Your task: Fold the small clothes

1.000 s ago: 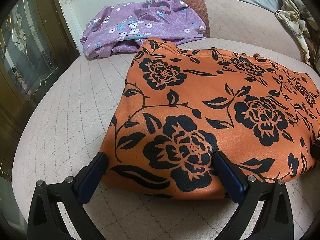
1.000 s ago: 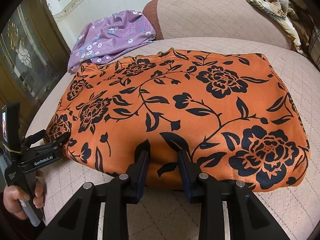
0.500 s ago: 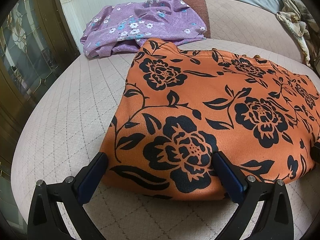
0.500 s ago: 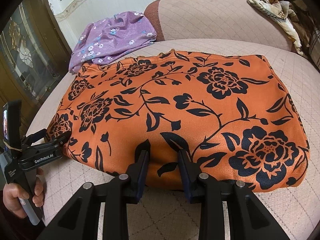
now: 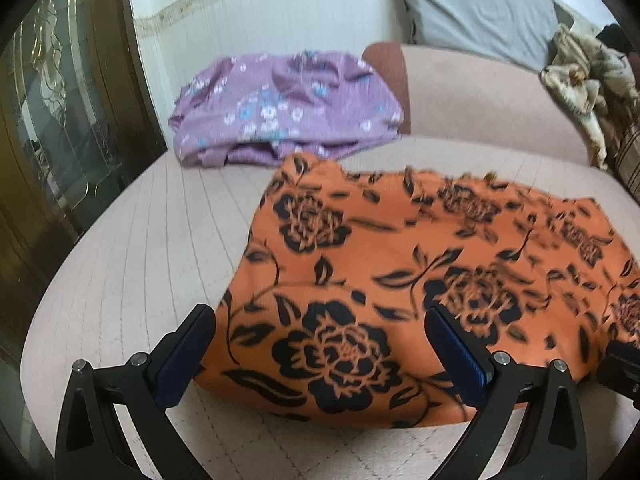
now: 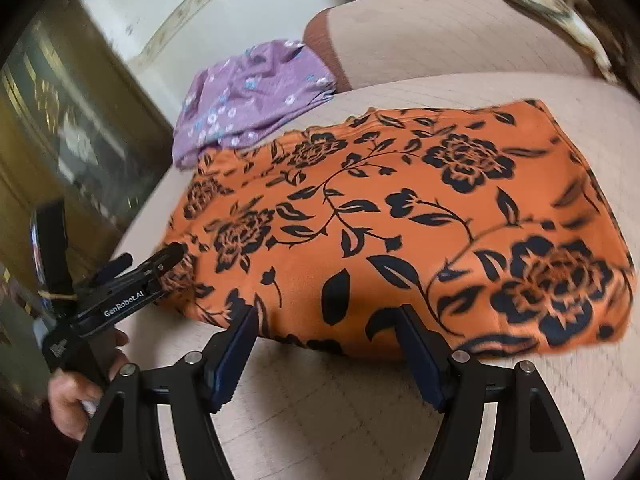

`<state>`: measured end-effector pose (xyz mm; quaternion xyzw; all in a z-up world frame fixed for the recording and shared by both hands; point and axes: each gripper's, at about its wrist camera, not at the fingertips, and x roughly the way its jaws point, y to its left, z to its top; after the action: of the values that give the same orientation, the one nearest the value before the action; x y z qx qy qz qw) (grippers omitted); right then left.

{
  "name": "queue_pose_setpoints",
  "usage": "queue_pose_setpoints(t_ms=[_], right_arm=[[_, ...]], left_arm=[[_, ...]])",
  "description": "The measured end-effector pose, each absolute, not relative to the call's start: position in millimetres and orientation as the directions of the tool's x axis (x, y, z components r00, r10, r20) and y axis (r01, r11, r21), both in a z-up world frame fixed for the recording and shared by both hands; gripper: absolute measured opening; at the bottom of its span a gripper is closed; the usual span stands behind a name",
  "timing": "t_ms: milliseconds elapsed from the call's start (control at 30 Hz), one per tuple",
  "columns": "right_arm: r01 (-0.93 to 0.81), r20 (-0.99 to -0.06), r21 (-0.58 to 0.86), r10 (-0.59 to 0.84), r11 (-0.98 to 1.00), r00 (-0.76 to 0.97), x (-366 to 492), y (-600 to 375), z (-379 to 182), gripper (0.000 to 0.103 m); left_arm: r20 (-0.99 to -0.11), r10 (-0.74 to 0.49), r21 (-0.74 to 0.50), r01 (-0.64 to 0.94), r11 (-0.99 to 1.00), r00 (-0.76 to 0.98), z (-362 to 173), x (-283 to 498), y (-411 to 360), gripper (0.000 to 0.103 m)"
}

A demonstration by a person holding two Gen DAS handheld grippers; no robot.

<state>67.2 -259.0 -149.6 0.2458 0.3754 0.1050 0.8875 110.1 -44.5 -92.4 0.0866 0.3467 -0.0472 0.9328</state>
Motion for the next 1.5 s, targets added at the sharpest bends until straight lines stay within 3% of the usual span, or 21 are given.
queue_pose_setpoints(t_ms=[467,767,1033,1367,1467,1500], right_arm=[[0.245,-0.546,0.776,0.425,0.581,0.722,20,-307,-175,0.074],[0.352,-0.523,0.834,0.403,0.425,0.751,26,-348,-198,0.074],[0.389,-0.48,0.871,0.348,0.299,0.805,37,-381,-211,0.074],[0.393,-0.48,0.859,0.248,0.328,0.841,54,-383,-211,0.074],[0.402,-0.494,0.841,0.211,0.364,0.843,62,-379,-209,0.071],[0.409,-0.504,0.832,0.2,0.376,0.84,63,-378,-208,0.061]], left_arm=[[-0.658,-0.085,0.051,0.158,0.986,0.748,-82,110,-35,0.103],[-0.67,-0.087,0.042,0.155,0.987,0.737,-83,115,-36,0.103],[-0.758,-0.042,0.043,0.114,0.993,0.651,-103,133,-36,0.103],[-0.824,0.024,0.06,0.045,0.997,0.566,-118,146,-21,0.103],[-0.824,0.026,0.051,0.029,0.998,0.566,-113,150,-12,0.103],[-0.825,0.031,0.05,0.019,0.999,0.564,-111,153,-7,0.103]])
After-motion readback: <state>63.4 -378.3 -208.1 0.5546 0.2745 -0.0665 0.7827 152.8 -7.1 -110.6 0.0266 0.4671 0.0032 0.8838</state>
